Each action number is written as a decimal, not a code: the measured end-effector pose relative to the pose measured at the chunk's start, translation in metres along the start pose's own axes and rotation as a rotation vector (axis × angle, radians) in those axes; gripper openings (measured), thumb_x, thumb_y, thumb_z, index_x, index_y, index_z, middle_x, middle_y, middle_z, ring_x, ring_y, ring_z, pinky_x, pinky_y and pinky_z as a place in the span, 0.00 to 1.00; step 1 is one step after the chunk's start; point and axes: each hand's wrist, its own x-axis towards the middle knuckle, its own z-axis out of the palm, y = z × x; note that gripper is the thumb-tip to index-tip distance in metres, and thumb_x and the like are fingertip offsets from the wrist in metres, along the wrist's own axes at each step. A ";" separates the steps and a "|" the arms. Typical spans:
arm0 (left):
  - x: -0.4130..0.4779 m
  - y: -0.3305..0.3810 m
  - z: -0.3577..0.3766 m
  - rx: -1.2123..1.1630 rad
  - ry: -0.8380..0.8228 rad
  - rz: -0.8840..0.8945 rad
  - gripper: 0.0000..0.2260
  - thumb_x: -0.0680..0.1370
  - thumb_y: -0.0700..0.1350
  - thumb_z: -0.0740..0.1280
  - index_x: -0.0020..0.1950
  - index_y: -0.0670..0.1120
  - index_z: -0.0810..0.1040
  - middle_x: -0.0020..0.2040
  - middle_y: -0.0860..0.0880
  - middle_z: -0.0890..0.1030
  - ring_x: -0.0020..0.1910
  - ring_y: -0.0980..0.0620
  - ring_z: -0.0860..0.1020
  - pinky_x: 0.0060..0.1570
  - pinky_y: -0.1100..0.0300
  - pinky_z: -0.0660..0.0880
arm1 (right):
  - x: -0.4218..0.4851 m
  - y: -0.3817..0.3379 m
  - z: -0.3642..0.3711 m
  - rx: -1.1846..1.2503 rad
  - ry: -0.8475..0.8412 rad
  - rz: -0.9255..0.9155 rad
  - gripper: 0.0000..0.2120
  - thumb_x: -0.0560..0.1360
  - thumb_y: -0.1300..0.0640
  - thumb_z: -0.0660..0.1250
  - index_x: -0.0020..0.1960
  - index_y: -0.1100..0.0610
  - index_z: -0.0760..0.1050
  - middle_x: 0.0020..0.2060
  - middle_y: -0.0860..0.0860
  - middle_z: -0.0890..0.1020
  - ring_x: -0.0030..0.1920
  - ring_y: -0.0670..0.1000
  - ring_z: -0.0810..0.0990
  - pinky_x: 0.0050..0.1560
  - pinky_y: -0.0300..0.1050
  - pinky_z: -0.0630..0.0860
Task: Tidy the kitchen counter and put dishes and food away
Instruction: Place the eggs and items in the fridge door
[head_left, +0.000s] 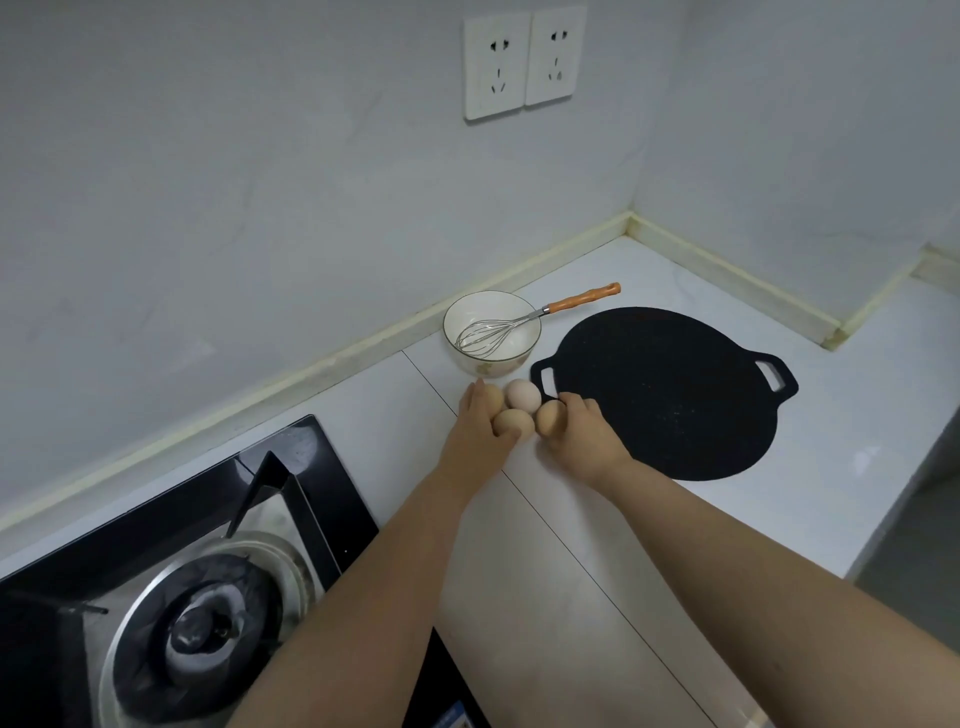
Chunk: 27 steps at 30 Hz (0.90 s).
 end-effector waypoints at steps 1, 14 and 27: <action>-0.003 0.000 0.000 0.019 -0.001 0.008 0.36 0.76 0.44 0.66 0.78 0.45 0.48 0.76 0.46 0.55 0.71 0.46 0.64 0.66 0.49 0.67 | -0.002 0.001 -0.001 0.002 -0.004 0.002 0.25 0.74 0.62 0.63 0.70 0.58 0.61 0.62 0.57 0.66 0.56 0.59 0.75 0.54 0.47 0.70; -0.038 0.091 0.027 0.358 0.134 0.442 0.24 0.78 0.42 0.61 0.75 0.47 0.62 0.75 0.48 0.62 0.72 0.50 0.63 0.68 0.57 0.64 | -0.060 0.028 -0.085 -0.094 0.203 -0.042 0.32 0.76 0.60 0.65 0.76 0.59 0.55 0.72 0.57 0.62 0.71 0.57 0.65 0.70 0.49 0.64; -0.133 0.290 0.171 0.271 -0.029 1.010 0.24 0.81 0.44 0.58 0.76 0.45 0.59 0.77 0.46 0.55 0.75 0.47 0.55 0.73 0.51 0.56 | -0.243 0.149 -0.271 -0.167 0.799 0.184 0.25 0.75 0.59 0.63 0.71 0.61 0.64 0.67 0.58 0.70 0.67 0.59 0.67 0.65 0.49 0.65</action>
